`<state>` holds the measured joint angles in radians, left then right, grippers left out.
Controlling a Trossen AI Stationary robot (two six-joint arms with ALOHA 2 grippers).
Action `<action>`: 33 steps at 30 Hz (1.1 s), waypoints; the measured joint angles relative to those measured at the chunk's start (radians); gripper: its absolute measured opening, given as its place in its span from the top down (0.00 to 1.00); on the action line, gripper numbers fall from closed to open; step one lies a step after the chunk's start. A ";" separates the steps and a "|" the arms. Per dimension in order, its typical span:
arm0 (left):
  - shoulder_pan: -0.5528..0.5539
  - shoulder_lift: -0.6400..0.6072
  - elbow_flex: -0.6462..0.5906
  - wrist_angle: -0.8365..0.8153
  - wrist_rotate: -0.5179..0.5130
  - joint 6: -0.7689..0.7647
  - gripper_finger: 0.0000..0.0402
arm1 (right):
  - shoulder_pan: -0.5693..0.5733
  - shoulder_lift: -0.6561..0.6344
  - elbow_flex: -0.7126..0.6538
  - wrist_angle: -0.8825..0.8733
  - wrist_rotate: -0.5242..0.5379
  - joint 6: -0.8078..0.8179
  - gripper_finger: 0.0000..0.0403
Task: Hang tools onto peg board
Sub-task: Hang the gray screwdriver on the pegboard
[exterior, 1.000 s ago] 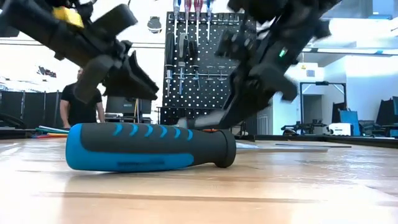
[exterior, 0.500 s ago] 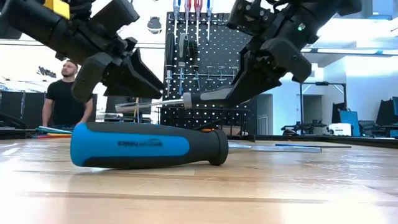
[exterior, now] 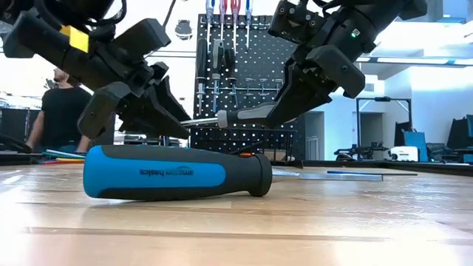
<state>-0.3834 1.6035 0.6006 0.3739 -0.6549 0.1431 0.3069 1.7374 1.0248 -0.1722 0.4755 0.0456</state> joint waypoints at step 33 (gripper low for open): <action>0.013 -0.144 -0.227 0.356 -0.146 -0.031 0.98 | -0.063 -0.109 -0.371 0.558 0.060 0.014 0.23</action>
<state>-0.3702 1.4597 0.3733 0.7295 -0.8013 0.1122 0.2437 1.6287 0.6537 0.3862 0.5353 0.0596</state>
